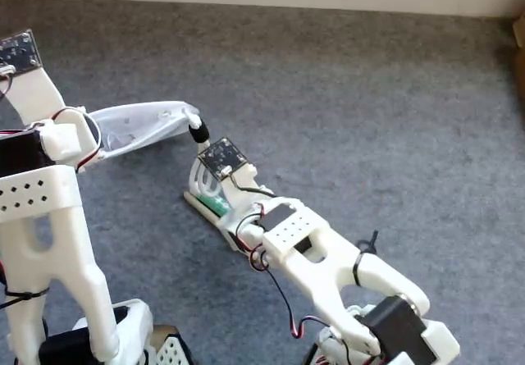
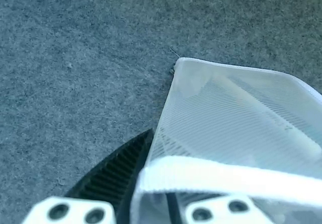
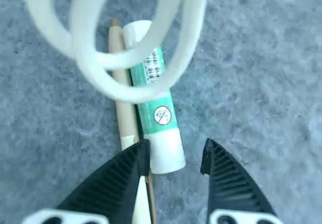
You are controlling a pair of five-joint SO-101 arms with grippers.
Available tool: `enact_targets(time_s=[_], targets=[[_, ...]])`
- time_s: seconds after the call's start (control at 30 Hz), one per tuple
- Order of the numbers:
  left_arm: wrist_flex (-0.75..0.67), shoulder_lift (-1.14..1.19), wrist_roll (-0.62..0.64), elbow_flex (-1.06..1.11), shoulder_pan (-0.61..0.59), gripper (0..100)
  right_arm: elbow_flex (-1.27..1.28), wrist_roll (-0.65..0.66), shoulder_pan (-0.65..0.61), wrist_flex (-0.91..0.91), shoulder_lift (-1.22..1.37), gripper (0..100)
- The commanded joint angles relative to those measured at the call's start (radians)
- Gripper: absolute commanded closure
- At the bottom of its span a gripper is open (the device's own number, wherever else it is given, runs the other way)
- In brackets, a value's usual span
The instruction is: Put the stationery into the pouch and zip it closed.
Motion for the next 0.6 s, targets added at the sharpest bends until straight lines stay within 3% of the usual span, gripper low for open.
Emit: enact_targets(time_s=[0.0, 0.57], targets=[[-0.018, -0.016, 0.011, 0.004, -0.018, 99, -0.047, -0.003, -0.005, -0.041, 0.036, 84.2], [-0.018, -0.016, 0.011, 0.004, -0.019, 99, -0.096, 0.078, 0.002, -0.038, 0.139, 84.3]])
